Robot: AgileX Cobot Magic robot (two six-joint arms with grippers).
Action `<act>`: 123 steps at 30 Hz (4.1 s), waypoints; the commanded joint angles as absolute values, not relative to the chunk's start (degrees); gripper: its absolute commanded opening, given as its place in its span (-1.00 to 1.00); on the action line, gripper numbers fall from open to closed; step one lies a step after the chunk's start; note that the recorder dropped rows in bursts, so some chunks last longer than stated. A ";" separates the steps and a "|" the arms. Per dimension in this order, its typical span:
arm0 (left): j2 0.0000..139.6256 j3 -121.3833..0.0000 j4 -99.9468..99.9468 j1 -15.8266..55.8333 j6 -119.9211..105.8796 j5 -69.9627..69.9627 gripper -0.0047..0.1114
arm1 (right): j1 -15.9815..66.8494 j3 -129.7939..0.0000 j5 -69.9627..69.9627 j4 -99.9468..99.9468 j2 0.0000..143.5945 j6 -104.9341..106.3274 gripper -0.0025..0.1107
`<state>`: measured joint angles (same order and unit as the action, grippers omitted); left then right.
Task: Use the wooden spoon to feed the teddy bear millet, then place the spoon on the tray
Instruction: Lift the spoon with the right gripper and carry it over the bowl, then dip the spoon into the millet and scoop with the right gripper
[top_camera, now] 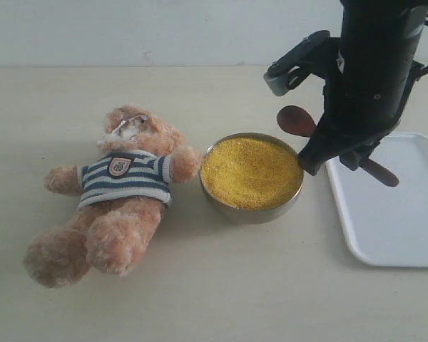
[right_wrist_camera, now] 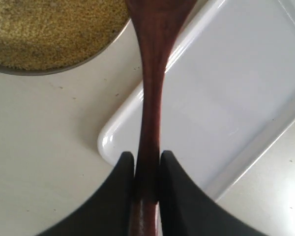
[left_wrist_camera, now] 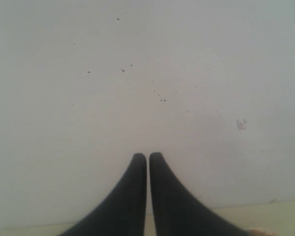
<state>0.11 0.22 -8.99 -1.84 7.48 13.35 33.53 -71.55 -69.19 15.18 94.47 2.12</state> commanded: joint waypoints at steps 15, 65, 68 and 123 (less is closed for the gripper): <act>0.00 0.00 -8.75 -1.46 7.69 13.50 -0.85 | 35.96 -72.12 -69.96 18.56 93.80 1.91 -0.96; 0.00 0.00 -8.75 -1.46 7.69 13.61 -0.85 | 44.57 -71.99 -69.96 27.70 101.27 0.58 -0.96; 0.00 0.00 -8.75 -1.46 7.69 13.61 -0.85 | 44.57 -71.99 -69.96 27.50 101.27 0.68 -0.96; 0.00 0.00 -8.75 -1.46 7.69 13.46 -0.85 | 49.79 -66.42 -69.96 40.05 104.05 -2.87 -0.96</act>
<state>0.11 0.22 -8.99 -1.84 7.48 13.48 49.70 -66.65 -69.66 40.79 103.96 -3.61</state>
